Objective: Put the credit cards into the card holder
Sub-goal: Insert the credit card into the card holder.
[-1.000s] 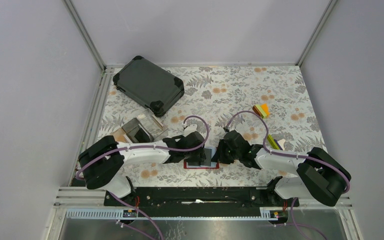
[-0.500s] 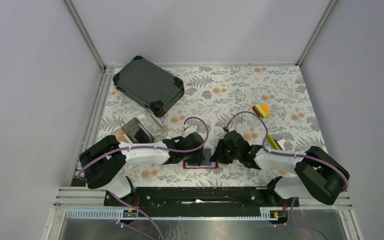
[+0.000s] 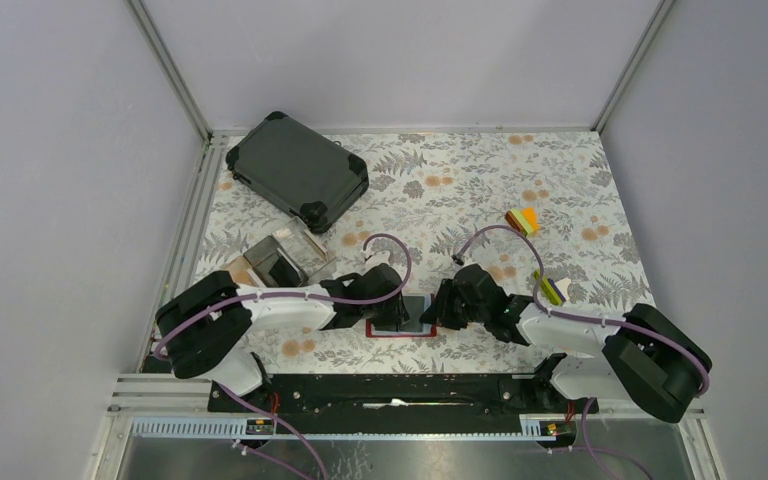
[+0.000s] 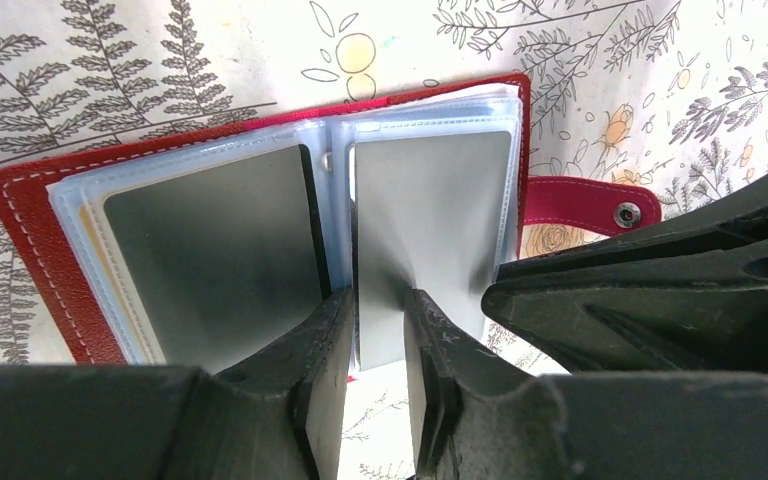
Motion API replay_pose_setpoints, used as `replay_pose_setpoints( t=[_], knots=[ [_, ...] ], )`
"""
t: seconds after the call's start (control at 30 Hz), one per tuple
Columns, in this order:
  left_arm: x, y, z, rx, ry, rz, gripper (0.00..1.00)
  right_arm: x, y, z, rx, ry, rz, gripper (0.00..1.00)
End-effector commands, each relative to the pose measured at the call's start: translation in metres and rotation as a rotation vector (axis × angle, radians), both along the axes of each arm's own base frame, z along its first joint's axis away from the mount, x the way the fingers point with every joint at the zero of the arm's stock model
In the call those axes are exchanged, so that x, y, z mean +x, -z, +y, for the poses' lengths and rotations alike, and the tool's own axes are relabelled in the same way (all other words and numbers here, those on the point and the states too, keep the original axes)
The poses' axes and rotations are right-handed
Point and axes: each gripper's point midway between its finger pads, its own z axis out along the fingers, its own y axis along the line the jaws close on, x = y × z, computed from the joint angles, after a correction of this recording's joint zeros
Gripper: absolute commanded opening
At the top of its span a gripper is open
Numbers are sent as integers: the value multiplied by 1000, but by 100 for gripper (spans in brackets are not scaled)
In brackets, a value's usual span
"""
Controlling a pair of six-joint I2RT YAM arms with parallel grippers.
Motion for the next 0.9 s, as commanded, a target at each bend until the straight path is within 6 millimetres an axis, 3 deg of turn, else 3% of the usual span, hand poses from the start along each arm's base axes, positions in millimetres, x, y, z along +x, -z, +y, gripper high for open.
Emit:
replay_pose_setpoints(
  t=[0.0, 0.4, 0.7, 0.87],
  knots=[
    [-1, -9, -4, -61, 3, -3, 27, 8, -29, 18, 116, -6, -64, 20],
    [-1, -10, 5, -85, -18, 6, 25, 12, -42, 28, 163, -25, -92, 21],
    [2, -25, -6, -171, 4, -31, 24, 13, -52, 36, 192, -54, -105, 20],
    [5, -29, -2, -199, -7, -45, 24, 16, -63, 39, 194, -60, -136, 21]
  ],
)
